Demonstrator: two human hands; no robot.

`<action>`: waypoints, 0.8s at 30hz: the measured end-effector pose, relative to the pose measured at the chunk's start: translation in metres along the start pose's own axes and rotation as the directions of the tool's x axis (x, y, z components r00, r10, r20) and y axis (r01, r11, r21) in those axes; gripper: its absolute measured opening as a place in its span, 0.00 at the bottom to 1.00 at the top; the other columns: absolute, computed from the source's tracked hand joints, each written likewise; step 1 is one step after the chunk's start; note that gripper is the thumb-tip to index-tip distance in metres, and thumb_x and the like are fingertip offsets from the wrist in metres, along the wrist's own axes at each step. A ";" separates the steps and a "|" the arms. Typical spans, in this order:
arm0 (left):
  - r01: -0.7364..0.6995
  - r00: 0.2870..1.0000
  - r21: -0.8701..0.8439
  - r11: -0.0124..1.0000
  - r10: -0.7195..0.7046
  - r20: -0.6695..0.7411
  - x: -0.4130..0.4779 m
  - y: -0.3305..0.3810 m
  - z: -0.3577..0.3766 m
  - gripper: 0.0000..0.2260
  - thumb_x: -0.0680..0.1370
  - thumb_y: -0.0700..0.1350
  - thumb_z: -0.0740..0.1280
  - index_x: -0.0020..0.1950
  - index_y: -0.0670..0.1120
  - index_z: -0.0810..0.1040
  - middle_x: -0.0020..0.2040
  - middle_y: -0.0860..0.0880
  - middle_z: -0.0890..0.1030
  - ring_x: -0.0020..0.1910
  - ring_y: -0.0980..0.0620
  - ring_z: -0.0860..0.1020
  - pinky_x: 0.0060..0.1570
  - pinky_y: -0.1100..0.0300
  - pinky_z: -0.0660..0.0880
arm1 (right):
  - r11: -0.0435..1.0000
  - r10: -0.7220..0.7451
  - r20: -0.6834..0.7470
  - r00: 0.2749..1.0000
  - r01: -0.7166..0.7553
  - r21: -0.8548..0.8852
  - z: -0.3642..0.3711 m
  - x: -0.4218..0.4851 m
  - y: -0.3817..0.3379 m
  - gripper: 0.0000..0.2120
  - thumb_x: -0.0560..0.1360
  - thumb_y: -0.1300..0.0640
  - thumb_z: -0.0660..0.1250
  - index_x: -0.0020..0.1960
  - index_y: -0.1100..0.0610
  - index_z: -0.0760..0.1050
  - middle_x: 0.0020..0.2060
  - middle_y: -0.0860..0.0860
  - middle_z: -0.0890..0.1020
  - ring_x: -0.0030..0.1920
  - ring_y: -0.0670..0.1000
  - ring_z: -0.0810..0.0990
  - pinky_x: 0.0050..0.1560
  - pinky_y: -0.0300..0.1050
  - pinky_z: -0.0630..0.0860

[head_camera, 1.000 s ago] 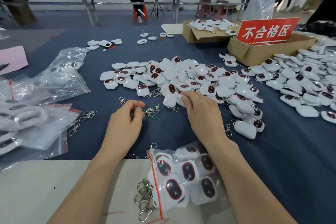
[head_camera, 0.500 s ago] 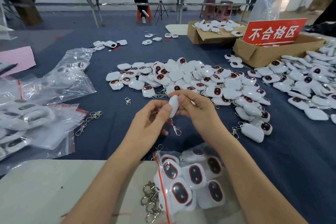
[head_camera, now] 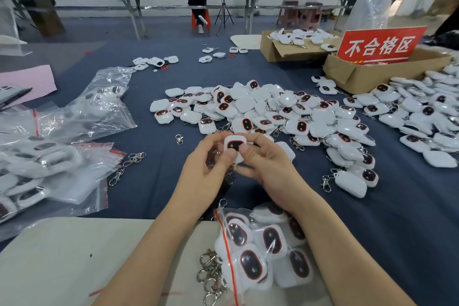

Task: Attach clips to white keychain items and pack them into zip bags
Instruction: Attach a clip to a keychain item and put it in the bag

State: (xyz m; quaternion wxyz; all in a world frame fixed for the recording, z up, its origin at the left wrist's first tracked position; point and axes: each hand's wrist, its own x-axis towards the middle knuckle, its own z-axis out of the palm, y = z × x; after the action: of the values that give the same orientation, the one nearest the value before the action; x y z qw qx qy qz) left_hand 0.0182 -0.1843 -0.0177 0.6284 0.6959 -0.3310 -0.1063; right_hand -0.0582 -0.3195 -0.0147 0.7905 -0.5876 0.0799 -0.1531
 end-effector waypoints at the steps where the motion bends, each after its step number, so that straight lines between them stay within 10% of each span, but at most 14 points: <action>1: -0.006 1.000 -0.012 1.000 0.006 -0.009 0.001 0.001 0.000 0.12 0.81 0.43 0.68 0.58 0.60 0.79 0.50 0.51 0.83 0.47 0.52 0.81 0.46 0.59 0.79 | 1.000 -0.004 -0.020 1.000 0.004 -0.001 -0.001 0.000 0.000 0.08 0.81 0.62 0.64 0.59 0.57 0.78 0.55 0.58 0.85 0.58 0.55 0.84 0.54 0.48 0.82; 24: -0.001 0.999 0.076 0.997 0.004 -0.045 0.001 0.000 -0.001 0.06 0.81 0.44 0.69 0.57 0.53 0.81 0.48 0.60 0.84 0.49 0.60 0.82 0.45 0.72 0.75 | 0.990 -0.088 -0.042 0.995 0.082 -0.117 0.001 -0.003 -0.004 0.16 0.79 0.64 0.68 0.50 0.44 0.86 0.50 0.48 0.87 0.53 0.47 0.86 0.49 0.36 0.81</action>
State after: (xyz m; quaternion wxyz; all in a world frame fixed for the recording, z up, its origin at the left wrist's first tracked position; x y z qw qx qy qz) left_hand 0.0197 -0.1840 -0.0168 0.6088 0.7211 -0.3216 -0.0772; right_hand -0.0613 -0.3186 -0.0107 0.7459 -0.6314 0.0821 -0.1955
